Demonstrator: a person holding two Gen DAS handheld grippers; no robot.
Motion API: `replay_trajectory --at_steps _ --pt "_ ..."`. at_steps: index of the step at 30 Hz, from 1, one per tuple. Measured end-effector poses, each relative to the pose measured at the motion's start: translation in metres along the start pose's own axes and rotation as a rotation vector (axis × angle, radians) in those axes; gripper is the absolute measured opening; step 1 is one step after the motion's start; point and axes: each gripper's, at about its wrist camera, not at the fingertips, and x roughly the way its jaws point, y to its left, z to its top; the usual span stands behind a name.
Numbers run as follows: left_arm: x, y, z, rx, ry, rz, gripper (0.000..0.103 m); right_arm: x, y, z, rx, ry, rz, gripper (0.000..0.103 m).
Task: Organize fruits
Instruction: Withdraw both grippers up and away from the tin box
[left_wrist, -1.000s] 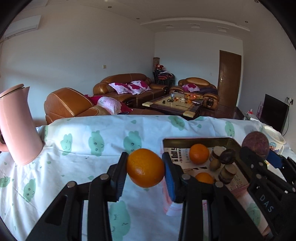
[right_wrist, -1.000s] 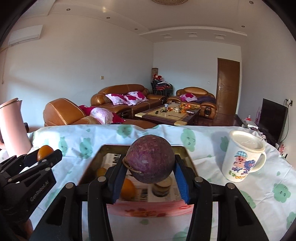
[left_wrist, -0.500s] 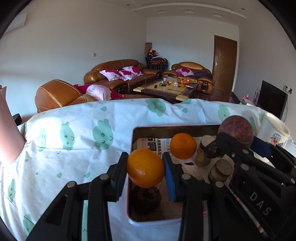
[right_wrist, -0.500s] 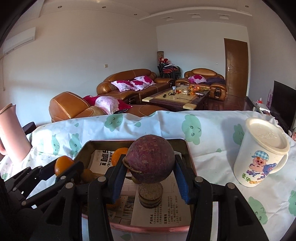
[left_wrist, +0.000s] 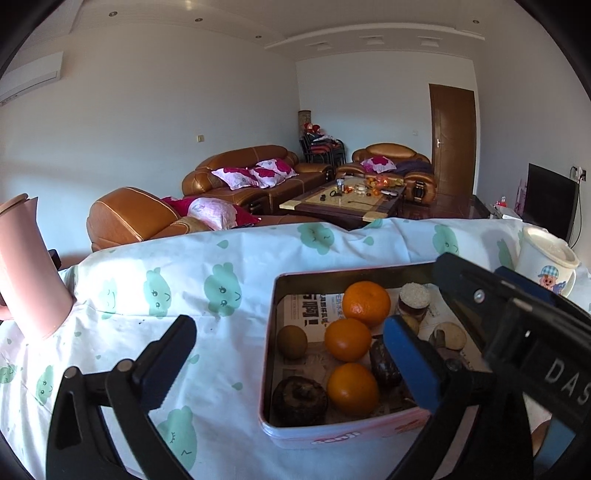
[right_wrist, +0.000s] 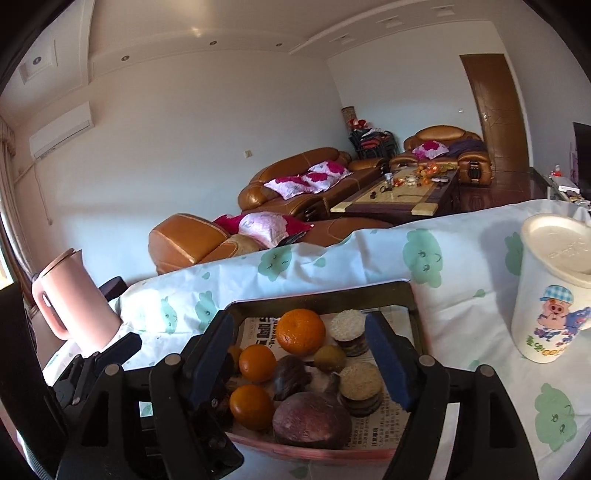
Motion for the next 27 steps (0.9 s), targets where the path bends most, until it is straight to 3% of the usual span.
replay_trajectory --at_steps 8,14,27 --pt "-0.018 0.009 -0.009 -0.039 -0.024 -0.006 0.103 -0.016 -0.012 -0.005 0.020 -0.088 -0.152 0.077" --pt "-0.037 0.012 -0.016 -0.041 -0.075 0.005 0.103 -0.045 -0.005 -0.013 -0.024 -0.168 -0.196 0.077" --pt "-0.076 0.025 -0.031 -0.042 -0.148 -0.005 0.103 -0.090 0.016 -0.034 -0.096 -0.227 -0.224 0.078"
